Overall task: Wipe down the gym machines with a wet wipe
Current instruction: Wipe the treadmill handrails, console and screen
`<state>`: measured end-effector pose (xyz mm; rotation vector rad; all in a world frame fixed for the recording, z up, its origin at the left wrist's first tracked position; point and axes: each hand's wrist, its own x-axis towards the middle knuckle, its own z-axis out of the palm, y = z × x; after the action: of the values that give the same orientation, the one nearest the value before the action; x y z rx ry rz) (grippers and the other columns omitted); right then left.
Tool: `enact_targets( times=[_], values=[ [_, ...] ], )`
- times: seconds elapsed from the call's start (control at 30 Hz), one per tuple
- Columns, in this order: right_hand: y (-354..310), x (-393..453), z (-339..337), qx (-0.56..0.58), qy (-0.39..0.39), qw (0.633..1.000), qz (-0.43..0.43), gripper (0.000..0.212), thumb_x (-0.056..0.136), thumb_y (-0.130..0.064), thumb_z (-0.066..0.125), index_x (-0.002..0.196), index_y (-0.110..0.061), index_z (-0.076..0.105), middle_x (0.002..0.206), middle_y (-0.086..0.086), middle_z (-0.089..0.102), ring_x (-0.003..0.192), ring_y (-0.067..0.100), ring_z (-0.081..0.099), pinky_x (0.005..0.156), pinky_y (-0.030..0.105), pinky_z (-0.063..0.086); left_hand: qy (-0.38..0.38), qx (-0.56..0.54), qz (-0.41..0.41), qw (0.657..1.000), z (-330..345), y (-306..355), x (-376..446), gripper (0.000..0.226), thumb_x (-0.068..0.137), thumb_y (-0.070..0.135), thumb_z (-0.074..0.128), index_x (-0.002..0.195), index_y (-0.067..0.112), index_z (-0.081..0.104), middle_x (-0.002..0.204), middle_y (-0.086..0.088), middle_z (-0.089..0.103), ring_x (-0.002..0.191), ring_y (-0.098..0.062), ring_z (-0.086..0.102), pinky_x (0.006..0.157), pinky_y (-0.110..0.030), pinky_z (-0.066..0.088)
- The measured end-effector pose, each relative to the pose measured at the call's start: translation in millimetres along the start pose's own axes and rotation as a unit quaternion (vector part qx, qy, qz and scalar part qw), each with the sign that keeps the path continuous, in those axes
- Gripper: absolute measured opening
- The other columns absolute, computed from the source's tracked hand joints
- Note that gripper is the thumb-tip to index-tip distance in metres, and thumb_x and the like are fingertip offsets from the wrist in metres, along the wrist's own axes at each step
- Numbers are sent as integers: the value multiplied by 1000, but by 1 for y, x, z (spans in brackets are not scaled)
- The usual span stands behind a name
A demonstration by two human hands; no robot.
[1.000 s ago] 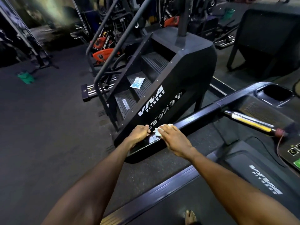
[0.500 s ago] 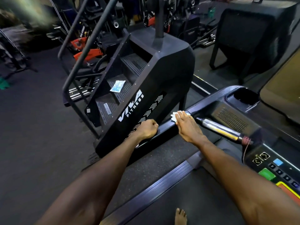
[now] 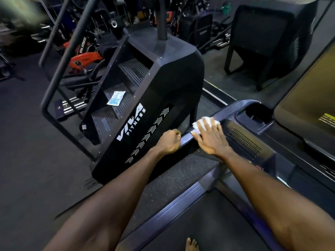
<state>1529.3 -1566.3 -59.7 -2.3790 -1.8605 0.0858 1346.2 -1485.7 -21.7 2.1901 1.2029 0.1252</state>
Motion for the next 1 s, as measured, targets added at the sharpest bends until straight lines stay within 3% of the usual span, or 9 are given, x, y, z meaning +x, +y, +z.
enact_targets(
  times=[0.1,0.13,0.27,0.33,0.43,0.57,0.7,0.83,1.0],
  values=[
    [7,-4,5,-40,-15,990,-135,65,99,-61,10,153,-32,30,161,-1,28,151,27,19,120,48,20,-2,-8,28,1000,4,11,16,25,96,14,50,111,4,67,116,-15,68,110,-30,61,95,-36,47],
    [17,0,4,-40,-16,992,-122,66,98,-61,7,154,-33,28,162,-1,27,151,26,17,121,47,18,-2,-10,27,1000,6,12,21,25,95,11,50,112,4,67,117,-14,68,110,-30,61,95,-35,47],
    [59,28,-6,12,-19,997,71,79,91,-68,-2,153,-26,24,164,4,18,152,30,9,122,49,10,0,-14,28,1000,15,17,44,27,95,8,45,112,6,67,120,-13,67,114,-30,59,97,-32,45],
    [55,29,-6,-4,-21,999,35,84,89,-73,-3,153,-25,25,164,7,18,152,33,7,122,51,8,0,-11,46,999,18,23,51,27,98,11,42,107,2,66,116,-17,67,111,-33,59,95,-36,45],
    [62,30,-3,-37,-24,998,-48,75,93,-68,1,150,-31,32,160,0,29,152,29,11,121,49,13,-6,-1,43,999,27,30,68,28,99,17,41,105,5,66,113,-17,68,108,-35,60,93,-39,46],
    [88,53,-14,-9,-28,998,62,80,91,-69,0,146,-25,38,156,2,32,151,31,12,121,49,11,-11,-10,27,1000,38,40,86,31,101,22,39,99,1,62,108,-21,68,105,-38,60,90,-41,46],
    [97,62,-13,-37,-47,998,33,84,89,-71,-2,144,-21,39,157,4,30,152,29,11,122,49,9,-17,-12,19,1000,49,55,99,37,101,28,37,105,0,60,114,-22,65,109,-38,58,92,-43,46],
    [120,84,-25,-7,-79,986,147,79,96,-69,7,150,-17,32,164,7,16,153,28,1,122,49,2,-18,-14,25,999,54,59,107,38,102,30,36,106,0,59,115,-22,63,109,-38,57,93,-45,46],
    [155,109,-34,3,-92,958,272,89,95,-73,8,157,-10,18,166,15,8,153,33,-1,123,49,1,-1,-21,45,999,62,51,109,38,103,33,31,102,3,55,107,-21,63,103,-38,57,89,-46,45]
  ],
)
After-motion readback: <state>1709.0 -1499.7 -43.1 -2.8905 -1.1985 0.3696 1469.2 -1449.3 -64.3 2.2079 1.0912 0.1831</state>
